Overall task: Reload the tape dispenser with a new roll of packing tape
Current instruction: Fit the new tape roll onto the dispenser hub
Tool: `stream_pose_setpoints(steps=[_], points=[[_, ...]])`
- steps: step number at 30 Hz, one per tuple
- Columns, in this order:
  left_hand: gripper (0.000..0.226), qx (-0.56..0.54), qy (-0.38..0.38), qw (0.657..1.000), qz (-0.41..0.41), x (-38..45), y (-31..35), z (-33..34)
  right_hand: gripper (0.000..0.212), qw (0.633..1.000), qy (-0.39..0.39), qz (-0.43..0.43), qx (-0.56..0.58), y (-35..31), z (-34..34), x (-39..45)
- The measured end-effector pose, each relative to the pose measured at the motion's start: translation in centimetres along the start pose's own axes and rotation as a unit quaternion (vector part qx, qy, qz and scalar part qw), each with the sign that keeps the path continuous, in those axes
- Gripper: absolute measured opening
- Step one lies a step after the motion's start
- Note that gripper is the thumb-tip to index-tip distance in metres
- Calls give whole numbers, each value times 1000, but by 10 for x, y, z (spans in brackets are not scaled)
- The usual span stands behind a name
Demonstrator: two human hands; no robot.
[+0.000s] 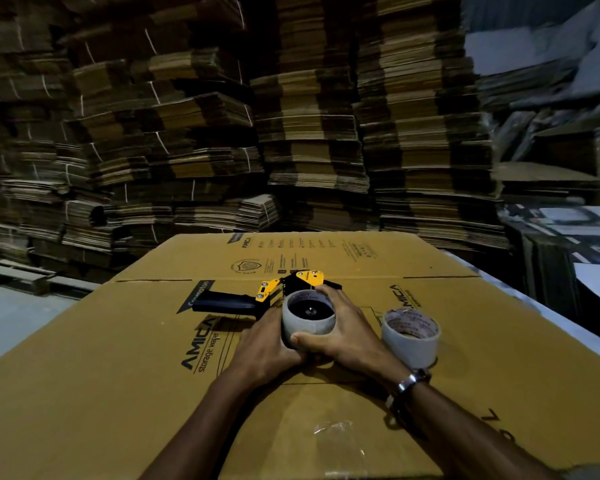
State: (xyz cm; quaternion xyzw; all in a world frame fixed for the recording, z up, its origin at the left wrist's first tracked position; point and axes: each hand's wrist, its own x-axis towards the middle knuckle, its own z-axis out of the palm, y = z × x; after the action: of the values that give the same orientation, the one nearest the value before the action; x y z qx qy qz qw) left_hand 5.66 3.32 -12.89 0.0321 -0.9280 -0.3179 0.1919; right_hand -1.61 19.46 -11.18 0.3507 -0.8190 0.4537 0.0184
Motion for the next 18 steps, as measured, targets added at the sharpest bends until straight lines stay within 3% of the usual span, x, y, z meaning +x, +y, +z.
stream_pose_setpoints(steps=[4,11,18], points=[[80,6,-1,1000,2,1,-2,1,98,1000,2,-7,-14,2,0,1],[98,-22,-67,997,25,2,-7,-6,97,999,1,-27,-17,4,1,0],[107,-10,-82,996,36,1,-7,-10,93,999,-7,-50,-17,5,-2,2]])
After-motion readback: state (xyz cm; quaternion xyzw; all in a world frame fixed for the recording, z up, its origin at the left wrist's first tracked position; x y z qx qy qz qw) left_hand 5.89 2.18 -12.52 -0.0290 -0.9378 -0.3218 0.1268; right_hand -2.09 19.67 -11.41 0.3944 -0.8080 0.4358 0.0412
